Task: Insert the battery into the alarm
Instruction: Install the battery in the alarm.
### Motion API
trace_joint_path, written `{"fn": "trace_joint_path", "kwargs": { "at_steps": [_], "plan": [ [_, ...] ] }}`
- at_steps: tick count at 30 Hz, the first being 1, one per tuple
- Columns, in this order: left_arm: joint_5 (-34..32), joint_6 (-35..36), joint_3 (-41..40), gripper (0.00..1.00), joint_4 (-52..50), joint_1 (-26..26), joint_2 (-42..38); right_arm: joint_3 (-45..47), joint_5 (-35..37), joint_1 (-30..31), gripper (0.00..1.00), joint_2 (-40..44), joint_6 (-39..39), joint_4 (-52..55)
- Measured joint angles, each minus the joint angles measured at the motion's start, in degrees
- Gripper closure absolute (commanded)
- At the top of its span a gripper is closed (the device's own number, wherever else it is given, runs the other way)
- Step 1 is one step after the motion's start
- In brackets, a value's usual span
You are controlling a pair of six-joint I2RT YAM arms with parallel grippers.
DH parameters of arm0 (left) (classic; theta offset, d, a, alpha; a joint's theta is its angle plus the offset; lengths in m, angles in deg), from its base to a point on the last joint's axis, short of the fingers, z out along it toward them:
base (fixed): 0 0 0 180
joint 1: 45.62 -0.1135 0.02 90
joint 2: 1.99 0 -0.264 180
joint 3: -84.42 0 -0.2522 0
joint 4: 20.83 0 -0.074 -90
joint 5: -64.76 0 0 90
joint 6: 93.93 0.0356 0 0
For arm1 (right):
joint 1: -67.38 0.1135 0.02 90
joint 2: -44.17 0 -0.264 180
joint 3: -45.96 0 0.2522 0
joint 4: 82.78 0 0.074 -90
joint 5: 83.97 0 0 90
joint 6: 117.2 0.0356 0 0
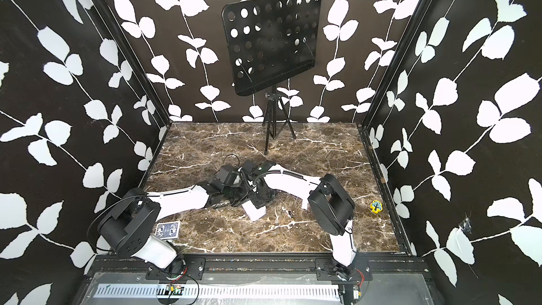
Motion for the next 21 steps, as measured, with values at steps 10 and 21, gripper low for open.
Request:
{"fn": "trace_joint_path", "kwargs": {
  "at_steps": [10, 21],
  "plan": [
    [-2.3, 1.3, 0.6, 0.99, -2.1, 0.7, -0.6, 3.9, -1.7, -0.3, 0.8, 2.8, 1.3, -4.3],
    [-4.6, 3.9, 1.0, 0.99, -6.3, 2.1, -2.3, 7.4, -3.0, -1.0, 0.78, 4.8, 5.6, -11.6]
  ]
}}
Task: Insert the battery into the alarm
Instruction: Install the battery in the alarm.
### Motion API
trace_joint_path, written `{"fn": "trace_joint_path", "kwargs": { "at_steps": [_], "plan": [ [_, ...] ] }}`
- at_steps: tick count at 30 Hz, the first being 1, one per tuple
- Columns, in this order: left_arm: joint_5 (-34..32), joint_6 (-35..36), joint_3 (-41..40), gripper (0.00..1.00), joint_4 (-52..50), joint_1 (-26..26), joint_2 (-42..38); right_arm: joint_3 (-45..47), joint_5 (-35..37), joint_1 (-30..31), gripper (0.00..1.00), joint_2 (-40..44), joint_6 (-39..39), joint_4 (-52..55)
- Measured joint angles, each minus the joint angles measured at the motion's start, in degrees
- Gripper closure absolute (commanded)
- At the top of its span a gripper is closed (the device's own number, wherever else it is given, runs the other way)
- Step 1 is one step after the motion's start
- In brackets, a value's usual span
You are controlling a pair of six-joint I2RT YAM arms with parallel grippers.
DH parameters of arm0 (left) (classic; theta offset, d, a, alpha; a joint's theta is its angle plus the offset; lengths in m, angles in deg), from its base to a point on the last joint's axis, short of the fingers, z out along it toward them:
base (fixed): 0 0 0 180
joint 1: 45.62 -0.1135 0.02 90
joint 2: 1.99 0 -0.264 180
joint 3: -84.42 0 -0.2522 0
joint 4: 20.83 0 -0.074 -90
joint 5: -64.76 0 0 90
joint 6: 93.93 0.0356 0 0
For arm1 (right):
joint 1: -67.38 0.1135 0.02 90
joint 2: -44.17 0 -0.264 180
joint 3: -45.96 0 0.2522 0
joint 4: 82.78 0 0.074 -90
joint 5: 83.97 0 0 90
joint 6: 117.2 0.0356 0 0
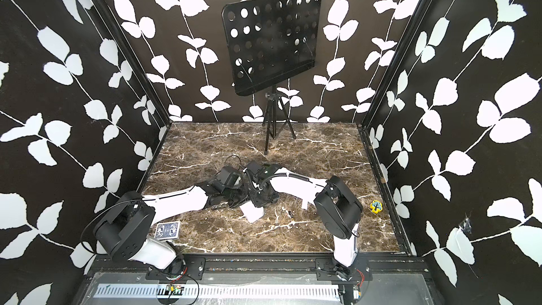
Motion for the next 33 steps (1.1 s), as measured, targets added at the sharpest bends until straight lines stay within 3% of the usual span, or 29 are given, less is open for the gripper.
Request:
{"fn": "trace_joint_path", "kwargs": {
  "at_steps": [33],
  "plan": [
    [0.2, 0.9, 0.6, 0.97, -1.4, 0.6, 0.0, 5.3, -1.8, -0.2, 0.85, 3.9, 1.6, -3.7]
  ]
}}
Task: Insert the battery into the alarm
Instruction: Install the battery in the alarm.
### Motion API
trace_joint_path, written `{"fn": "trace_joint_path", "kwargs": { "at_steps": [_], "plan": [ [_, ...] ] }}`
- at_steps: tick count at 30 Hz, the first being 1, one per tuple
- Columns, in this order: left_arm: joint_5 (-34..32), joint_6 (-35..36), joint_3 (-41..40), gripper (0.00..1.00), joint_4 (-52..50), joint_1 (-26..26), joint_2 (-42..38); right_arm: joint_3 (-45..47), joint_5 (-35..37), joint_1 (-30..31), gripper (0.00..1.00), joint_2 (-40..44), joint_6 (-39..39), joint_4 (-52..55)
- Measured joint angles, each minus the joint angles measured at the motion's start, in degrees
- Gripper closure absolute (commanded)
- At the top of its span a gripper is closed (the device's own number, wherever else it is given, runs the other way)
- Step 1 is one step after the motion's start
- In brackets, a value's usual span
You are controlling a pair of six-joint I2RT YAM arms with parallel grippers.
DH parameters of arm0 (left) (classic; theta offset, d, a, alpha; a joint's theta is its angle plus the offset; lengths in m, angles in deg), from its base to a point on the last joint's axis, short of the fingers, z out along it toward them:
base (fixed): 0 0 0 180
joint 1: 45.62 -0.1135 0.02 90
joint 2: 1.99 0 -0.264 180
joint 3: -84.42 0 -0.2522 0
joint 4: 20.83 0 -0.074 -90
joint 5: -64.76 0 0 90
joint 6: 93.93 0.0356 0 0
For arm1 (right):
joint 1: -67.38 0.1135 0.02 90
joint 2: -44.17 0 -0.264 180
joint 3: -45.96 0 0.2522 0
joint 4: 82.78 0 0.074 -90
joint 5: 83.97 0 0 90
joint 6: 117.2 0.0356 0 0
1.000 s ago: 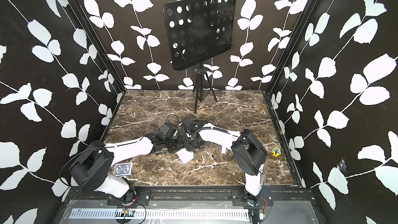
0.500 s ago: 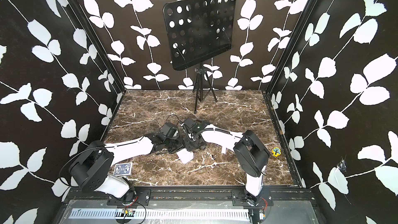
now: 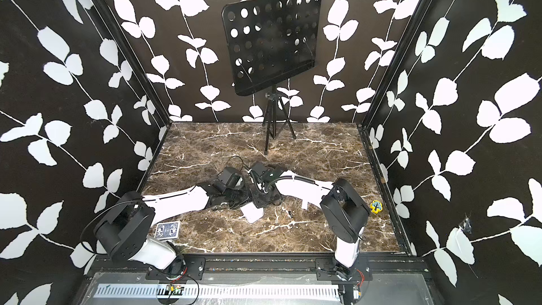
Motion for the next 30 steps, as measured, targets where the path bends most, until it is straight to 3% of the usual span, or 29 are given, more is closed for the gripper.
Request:
{"fn": "trace_joint_path", "kwargs": {
  "at_steps": [5, 16, 30],
  "plan": [
    [0.0, 0.0, 0.0, 0.97, 0.0, 0.0, 0.0, 0.8, -0.6, 0.4, 0.86, 0.5, 0.0, 0.1],
    [0.0, 0.0, 0.0, 0.97, -0.1, 0.0, 0.0, 0.0, -0.3, 0.9, 0.98, 0.5, 0.3, 1.0],
    [0.0, -0.2, -1.0, 0.97, 1.0, 0.0, -0.5, -0.1, 1.0, 1.6, 0.98, -0.1, 2.7, -0.4]
  ]
}}
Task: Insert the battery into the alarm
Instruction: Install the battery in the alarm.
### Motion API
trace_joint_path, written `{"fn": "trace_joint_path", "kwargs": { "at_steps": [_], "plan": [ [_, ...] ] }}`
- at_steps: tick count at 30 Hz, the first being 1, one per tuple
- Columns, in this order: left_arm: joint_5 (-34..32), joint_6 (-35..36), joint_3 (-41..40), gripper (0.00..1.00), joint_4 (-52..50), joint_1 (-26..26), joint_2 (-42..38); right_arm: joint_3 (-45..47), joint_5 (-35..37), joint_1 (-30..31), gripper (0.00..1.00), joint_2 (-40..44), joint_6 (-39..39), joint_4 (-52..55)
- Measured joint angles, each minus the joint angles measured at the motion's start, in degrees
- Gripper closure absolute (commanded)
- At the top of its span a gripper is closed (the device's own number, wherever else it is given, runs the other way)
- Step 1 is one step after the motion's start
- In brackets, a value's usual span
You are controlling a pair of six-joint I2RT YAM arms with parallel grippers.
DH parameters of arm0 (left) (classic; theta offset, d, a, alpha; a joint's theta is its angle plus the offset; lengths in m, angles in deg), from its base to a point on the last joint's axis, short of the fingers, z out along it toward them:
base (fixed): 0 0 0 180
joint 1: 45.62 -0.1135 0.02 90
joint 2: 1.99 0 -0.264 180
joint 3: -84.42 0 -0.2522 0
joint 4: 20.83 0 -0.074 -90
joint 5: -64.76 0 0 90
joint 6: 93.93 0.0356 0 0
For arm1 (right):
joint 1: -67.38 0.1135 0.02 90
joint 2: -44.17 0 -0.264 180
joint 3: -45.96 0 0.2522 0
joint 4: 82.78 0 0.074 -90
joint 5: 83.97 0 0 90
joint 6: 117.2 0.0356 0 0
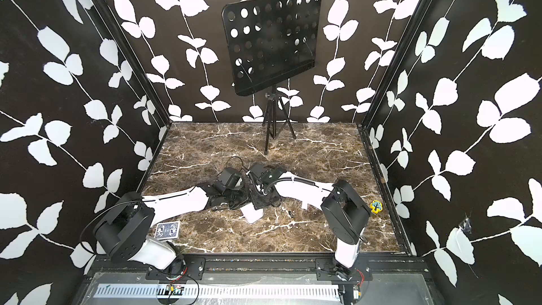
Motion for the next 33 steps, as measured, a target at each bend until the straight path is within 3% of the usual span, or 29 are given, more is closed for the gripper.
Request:
{"fn": "trace_joint_path", "kwargs": {
  "at_steps": [14, 33],
  "plan": [
    [0.0, -0.3, -0.7, 0.97, 0.7, -0.1, -0.3, -0.2, 1.0, 0.9, 0.84, -0.2, 2.3, 0.3],
    [0.0, -0.2, -0.7, 0.97, 0.6, 0.0, -0.4, 1.9, 1.0, 1.6, 0.93, 2.1, 3.3, 1.0]
  ]
}}
